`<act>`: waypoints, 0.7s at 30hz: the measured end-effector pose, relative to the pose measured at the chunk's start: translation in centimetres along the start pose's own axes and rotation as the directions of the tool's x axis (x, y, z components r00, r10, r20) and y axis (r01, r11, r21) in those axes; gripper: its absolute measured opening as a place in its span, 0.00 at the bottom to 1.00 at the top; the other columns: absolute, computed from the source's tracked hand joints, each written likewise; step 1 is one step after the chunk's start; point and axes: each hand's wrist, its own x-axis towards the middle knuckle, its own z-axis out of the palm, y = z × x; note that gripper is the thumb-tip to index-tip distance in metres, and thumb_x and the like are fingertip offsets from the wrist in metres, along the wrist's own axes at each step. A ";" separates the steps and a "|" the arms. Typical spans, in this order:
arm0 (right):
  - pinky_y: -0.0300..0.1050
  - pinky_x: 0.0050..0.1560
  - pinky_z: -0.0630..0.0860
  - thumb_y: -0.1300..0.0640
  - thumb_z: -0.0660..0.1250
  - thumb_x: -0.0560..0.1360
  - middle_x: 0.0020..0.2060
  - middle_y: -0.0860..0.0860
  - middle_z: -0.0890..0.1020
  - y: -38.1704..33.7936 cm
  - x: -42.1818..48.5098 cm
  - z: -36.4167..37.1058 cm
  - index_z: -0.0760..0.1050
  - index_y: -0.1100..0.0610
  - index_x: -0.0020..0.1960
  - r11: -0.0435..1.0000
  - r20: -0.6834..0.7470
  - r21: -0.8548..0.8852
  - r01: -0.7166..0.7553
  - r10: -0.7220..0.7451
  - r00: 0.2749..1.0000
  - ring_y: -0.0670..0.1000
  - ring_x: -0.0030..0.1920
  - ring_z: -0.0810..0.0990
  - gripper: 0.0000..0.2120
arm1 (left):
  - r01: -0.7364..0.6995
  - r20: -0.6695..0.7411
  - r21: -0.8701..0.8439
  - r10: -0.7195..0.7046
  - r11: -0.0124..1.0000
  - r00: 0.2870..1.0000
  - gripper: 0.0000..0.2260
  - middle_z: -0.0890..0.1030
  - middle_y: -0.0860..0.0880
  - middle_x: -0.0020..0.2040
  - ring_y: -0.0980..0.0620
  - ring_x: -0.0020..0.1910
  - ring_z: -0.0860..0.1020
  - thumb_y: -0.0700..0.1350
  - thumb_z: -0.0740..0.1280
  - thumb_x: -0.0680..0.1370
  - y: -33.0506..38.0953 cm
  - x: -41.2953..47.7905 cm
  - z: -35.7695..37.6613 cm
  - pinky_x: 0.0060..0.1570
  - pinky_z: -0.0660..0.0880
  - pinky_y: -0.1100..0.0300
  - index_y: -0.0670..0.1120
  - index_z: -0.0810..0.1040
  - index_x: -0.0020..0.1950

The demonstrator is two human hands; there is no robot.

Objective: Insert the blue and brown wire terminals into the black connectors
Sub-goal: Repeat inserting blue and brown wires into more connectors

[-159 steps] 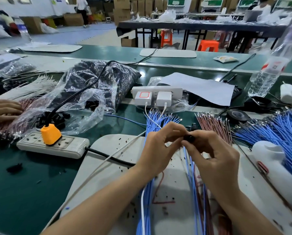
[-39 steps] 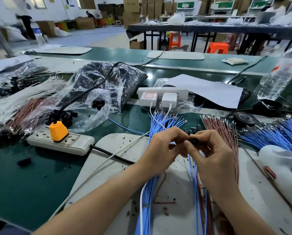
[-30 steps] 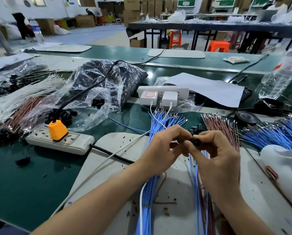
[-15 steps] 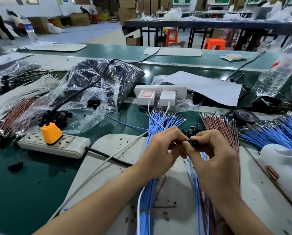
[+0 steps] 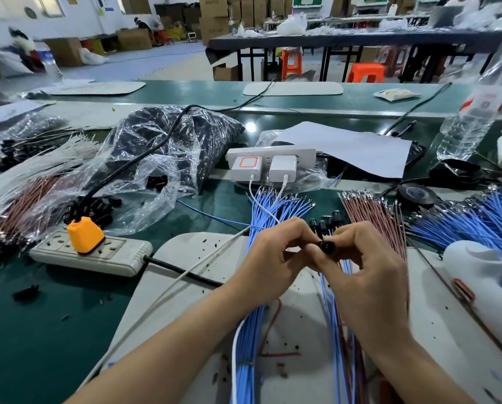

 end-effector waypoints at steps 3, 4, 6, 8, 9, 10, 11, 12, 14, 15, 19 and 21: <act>0.40 0.38 0.74 0.68 0.77 0.65 0.36 0.55 0.77 0.1 0.0 0.0 0.75 0.63 0.39 0.999 0.000 -0.014 0.030 -0.030 1.000 0.48 0.36 0.75 0.11 | 0.006 0.014 -0.029 -0.005 1.000 1.000 0.06 0.77 0.46 0.40 0.56 0.39 0.77 0.32 0.67 0.75 0.1 0.1 0.0 0.41 0.74 0.66 0.42 0.75 0.44; 0.39 0.38 0.74 0.68 0.77 0.65 0.36 0.55 0.77 0.1 0.0 0.1 0.75 0.64 0.39 0.999 0.002 -0.015 0.037 -0.037 0.999 0.48 0.37 0.75 0.11 | 0.007 0.014 -0.033 -0.007 0.999 1.000 0.06 0.77 0.46 0.41 0.56 0.39 0.77 0.33 0.67 0.76 0.1 0.1 0.0 0.41 0.74 0.66 0.43 0.75 0.44; 0.38 0.38 0.74 0.68 0.77 0.65 0.36 0.54 0.77 0.1 0.0 0.1 0.75 0.64 0.40 0.999 0.006 -0.019 0.047 -0.047 0.999 0.48 0.37 0.75 0.10 | 0.009 0.008 -0.033 -0.009 0.999 1.000 0.04 0.77 0.44 0.41 0.54 0.40 0.77 0.32 0.67 0.76 0.0 0.0 -0.1 0.41 0.74 0.64 0.40 0.75 0.45; 0.37 0.39 0.74 0.68 0.77 0.65 0.37 0.55 0.77 0.1 0.0 0.1 0.76 0.64 0.40 0.998 0.008 -0.020 0.057 -0.057 0.998 0.48 0.37 0.75 0.10 | 0.002 -0.001 -0.032 -0.002 0.999 1.000 0.02 0.77 0.44 0.41 0.54 0.41 0.77 0.32 0.67 0.75 -0.1 0.0 -0.2 0.41 0.74 0.64 0.37 0.76 0.45; 0.37 0.39 0.74 0.68 0.77 0.65 0.37 0.55 0.77 0.1 0.0 0.1 0.76 0.64 0.40 0.998 0.010 -0.017 0.061 -0.061 0.998 0.48 0.37 0.75 0.10 | -0.002 -0.005 -0.032 0.002 0.999 1.000 0.01 0.77 0.44 0.41 0.54 0.40 0.77 0.32 0.67 0.75 -0.1 0.0 -0.2 0.42 0.74 0.64 0.36 0.76 0.45; 0.37 0.39 0.74 0.69 0.77 0.65 0.37 0.55 0.77 0.1 0.1 0.1 0.76 0.64 0.40 0.998 0.012 -0.014 0.064 -0.064 0.998 0.48 0.37 0.75 0.10 | -0.005 -0.008 -0.031 0.005 1.000 1.000 0.01 0.77 0.44 0.41 0.55 0.40 0.77 0.33 0.67 0.75 -0.2 0.0 -0.2 0.42 0.74 0.65 0.35 0.76 0.46; 0.37 0.39 0.74 0.69 0.77 0.65 0.37 0.55 0.77 0.2 0.1 0.1 0.76 0.64 0.40 0.998 0.013 -0.010 0.065 -0.065 0.998 0.47 0.37 0.74 0.10 | -0.008 -0.011 -0.028 0.008 1.000 1.000 0.01 0.77 0.44 0.41 0.55 0.40 0.77 0.33 0.67 0.75 -0.2 0.0 -0.2 0.42 0.74 0.65 0.35 0.76 0.46; 0.37 0.39 0.75 0.69 0.77 0.65 0.37 0.55 0.77 0.2 0.1 0.1 0.76 0.64 0.40 0.998 0.013 -0.006 0.066 -0.066 0.998 0.47 0.38 0.75 0.10 | -0.012 -0.015 -0.026 0.012 1.000 1.000 0.01 0.77 0.44 0.41 0.55 0.40 0.77 0.33 0.67 0.75 -0.2 0.0 -0.2 0.42 0.74 0.65 0.35 0.76 0.46; 0.37 0.40 0.75 0.69 0.77 0.65 0.37 0.55 0.77 0.2 0.1 0.1 0.76 0.65 0.40 0.997 0.011 0.000 0.075 -0.075 0.997 0.47 0.38 0.75 0.10 | -0.017 -0.019 -0.023 0.017 1.000 1.000 0.01 0.77 0.43 0.41 0.55 0.40 0.77 0.33 0.67 0.75 -0.2 0.0 -0.2 0.42 0.74 0.66 0.35 0.76 0.46; 0.38 0.40 0.75 0.69 0.76 0.65 0.38 0.55 0.77 0.1 0.1 0.1 0.77 0.65 0.40 0.997 0.008 0.003 0.081 -0.081 0.997 0.47 0.38 0.75 0.09 | -0.015 -0.020 -0.022 0.015 1.000 1.000 0.02 0.77 0.43 0.41 0.55 0.41 0.77 0.34 0.67 0.76 -0.2 0.0 -0.2 0.42 0.74 0.66 0.35 0.76 0.46; 0.44 0.38 0.77 0.66 0.76 0.67 0.39 0.54 0.77 0.0 0.0 -0.1 0.77 0.66 0.40 0.994 -0.009 0.013 0.108 -0.108 0.994 0.52 0.37 0.79 0.08 | -0.024 -0.019 -0.010 0.024 1.000 1.000 0.02 0.77 0.42 0.41 0.57 0.40 0.77 0.34 0.66 0.76 0.0 -0.1 -0.1 0.40 0.74 0.67 0.34 0.76 0.46; 0.45 0.38 0.77 0.63 0.74 0.68 0.39 0.55 0.78 0.0 0.1 -0.3 0.77 0.66 0.40 0.993 -0.022 -0.001 0.114 -0.114 0.993 0.52 0.37 0.79 0.08 | -0.049 -0.016 0.003 0.049 0.999 0.999 0.02 0.76 0.44 0.41 0.60 0.39 0.77 0.33 0.65 0.76 0.2 -0.1 0.0 0.39 0.73 0.70 0.34 0.76 0.45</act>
